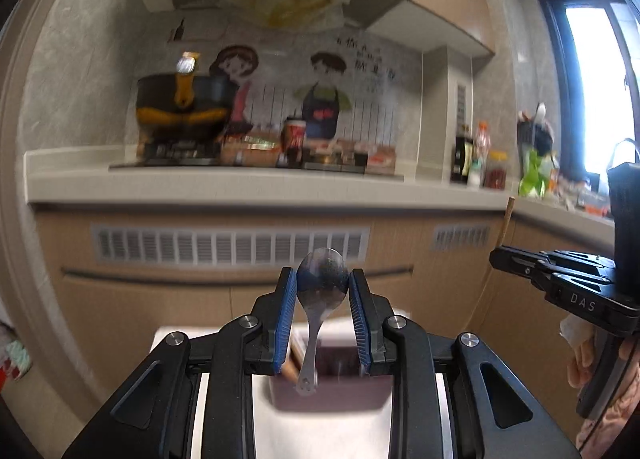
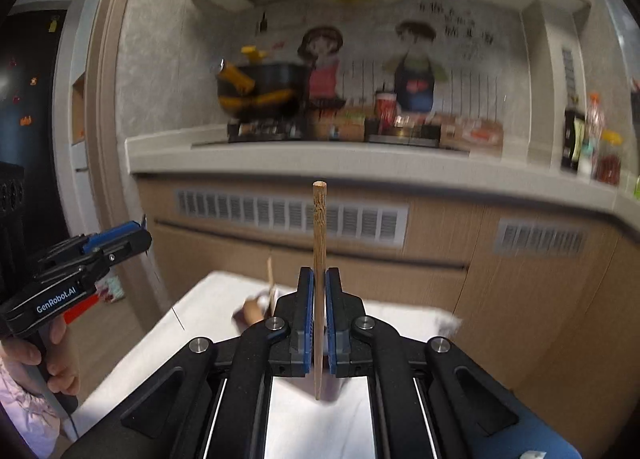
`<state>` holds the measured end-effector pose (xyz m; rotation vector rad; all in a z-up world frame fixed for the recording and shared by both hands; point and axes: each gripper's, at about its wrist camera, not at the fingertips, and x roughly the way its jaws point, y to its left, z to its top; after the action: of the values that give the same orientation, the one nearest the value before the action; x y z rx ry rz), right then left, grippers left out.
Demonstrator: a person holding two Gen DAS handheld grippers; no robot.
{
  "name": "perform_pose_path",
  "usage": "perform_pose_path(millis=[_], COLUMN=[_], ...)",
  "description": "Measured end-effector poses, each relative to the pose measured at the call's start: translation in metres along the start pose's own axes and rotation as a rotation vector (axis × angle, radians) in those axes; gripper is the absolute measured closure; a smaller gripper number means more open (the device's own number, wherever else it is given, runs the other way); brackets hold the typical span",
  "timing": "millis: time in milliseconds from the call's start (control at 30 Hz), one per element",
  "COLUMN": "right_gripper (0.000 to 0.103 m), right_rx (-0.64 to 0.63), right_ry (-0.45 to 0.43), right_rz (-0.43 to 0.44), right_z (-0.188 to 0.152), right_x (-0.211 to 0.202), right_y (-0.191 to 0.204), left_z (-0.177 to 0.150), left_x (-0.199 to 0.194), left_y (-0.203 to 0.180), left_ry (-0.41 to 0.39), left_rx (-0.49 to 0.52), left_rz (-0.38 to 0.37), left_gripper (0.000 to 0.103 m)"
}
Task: Organize utensils
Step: 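Carry the smiley-face spoon and chopstick up over the caddy with both grippers, then lower the spoon and chopstick into the caddy and open both grippers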
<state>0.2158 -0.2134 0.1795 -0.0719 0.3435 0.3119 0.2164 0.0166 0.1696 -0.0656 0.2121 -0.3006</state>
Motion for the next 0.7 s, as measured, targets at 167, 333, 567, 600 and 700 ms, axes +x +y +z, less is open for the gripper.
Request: perform_pose_path(millis=[167, 333, 567, 600, 700], right_gripper=[0.098, 0.098, 0.098, 0.098, 0.098], right_rx=[-0.032, -0.034, -0.017, -0.012, -0.007], right_ry=[-0.05, -0.037, 0.033, 0.041, 0.061], right_rz=[-0.045, -0.056, -0.045, -0.042, -0.04], right_z=[0.037, 0.041, 0.026, 0.024, 0.016], right_x=[0.019, 0.045, 0.072, 0.076, 0.088], right_y=[-0.002, -0.003, -0.009, -0.01, -0.011], left_z=[0.029, 0.032, 0.004, -0.001, -0.021], left_x=[0.028, 0.055, 0.084, 0.087, 0.088], left_y=[0.006, 0.017, 0.039, 0.042, 0.045], left_ry=[-0.039, -0.037, 0.068, 0.087, 0.124], left_rx=[0.002, -0.031, -0.08, -0.09, -0.105], left_rz=[-0.007, -0.007, 0.017, 0.016, 0.022], left_gripper=[0.075, 0.075, 0.075, 0.075, 0.075])
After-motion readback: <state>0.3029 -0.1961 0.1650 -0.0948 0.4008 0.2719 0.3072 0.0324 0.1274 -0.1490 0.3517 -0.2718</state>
